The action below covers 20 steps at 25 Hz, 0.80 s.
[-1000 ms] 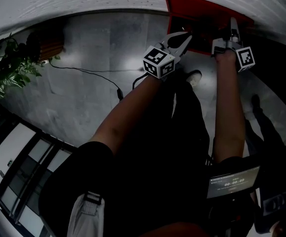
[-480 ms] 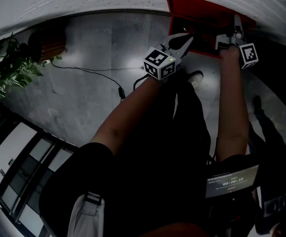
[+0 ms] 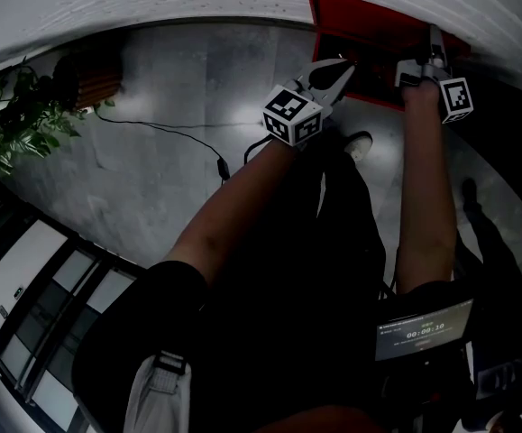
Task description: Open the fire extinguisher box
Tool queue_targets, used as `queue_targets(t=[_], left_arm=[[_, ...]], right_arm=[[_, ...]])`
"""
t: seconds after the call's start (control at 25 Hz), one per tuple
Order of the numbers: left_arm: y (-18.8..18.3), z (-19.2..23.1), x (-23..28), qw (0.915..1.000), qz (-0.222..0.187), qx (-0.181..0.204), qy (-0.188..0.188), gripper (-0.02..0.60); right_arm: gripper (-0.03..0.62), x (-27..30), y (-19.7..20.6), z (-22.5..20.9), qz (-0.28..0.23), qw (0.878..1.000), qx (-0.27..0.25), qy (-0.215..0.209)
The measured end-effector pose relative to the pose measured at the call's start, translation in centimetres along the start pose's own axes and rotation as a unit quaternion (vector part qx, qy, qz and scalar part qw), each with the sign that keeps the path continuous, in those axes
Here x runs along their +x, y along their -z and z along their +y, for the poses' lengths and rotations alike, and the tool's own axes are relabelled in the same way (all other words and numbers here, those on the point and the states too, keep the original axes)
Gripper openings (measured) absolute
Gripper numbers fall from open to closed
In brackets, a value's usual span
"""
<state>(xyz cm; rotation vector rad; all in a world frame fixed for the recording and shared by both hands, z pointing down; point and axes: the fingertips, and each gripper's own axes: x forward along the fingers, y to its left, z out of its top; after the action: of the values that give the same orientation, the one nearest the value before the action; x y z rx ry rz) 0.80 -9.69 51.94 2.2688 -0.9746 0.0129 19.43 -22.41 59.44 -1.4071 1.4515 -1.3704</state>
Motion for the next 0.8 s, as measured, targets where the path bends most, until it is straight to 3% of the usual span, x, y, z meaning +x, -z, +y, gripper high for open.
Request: queue_targets(t=[0.2,0.4,0.8], left_arm=[[0.0,0.2,-0.2,1.0000,0.000,-0.003,-0.004,0.009],[0.1,0.3,-0.1,1.0000,0.001,-0.003,-0.004,0.009],[0.3,-1.3,0.2,1.0000,0.001,0.000,0.005,0.009]], right_arm=[[0.037,-0.2,0.0,-0.2,-0.005,1.000,0.010,0.004],[0.034,-0.6,0.8,1.3,-0.017,0.998,0.057,-0.005],[0.040,-5.7,2.2,1.4,-0.011,0.997,0.073,-0.030]])
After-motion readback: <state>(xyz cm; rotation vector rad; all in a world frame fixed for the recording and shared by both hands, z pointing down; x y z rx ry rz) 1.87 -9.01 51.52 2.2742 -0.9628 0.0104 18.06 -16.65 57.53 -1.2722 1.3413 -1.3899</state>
